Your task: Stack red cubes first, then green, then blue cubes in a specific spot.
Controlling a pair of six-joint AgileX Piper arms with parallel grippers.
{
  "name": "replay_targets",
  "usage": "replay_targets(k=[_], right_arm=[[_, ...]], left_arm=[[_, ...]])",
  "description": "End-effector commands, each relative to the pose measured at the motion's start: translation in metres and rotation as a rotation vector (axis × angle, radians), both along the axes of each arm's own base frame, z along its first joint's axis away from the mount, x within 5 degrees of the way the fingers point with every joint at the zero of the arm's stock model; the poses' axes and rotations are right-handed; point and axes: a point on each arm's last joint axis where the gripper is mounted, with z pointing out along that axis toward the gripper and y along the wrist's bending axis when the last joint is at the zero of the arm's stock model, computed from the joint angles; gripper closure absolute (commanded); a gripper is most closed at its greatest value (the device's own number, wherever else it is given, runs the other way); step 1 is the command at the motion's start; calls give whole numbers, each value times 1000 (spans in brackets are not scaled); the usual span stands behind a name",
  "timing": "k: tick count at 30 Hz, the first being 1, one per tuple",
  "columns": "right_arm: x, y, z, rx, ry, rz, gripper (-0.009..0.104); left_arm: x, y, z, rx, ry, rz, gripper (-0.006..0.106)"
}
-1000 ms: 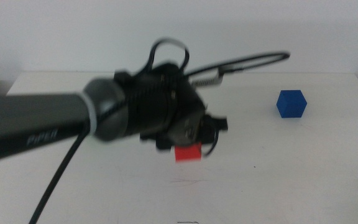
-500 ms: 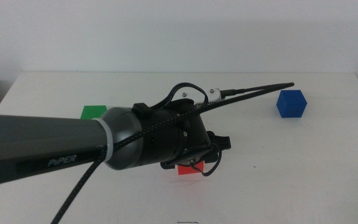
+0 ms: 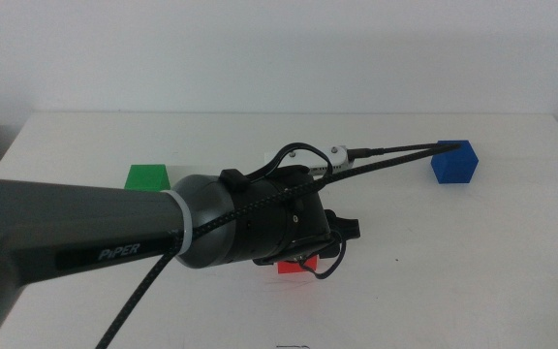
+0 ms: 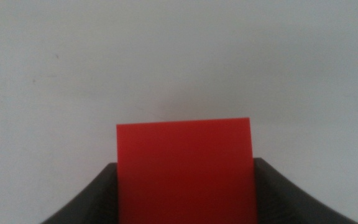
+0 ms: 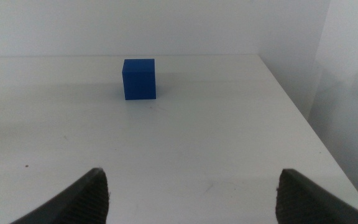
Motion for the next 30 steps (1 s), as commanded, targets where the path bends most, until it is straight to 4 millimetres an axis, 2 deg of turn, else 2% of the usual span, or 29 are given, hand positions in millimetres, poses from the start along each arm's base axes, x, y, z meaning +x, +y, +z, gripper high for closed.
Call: replay_targets(k=[1,12,17,30], right_arm=[[-1,0,16,-24,-117,-5,1],[-1,0,16,-24,-117,-5,1],[-1,0,16,-24,-117,-5,1],[-1,0,16,-24,-117,-5,1]], left_arm=[[0,-1,26,-51,-57,-10,102],[1,-1,11,5,-22,6,102],[1,-3,11,5,-28,-41,102],[0,-5,11,-24,-15,-34,100]])
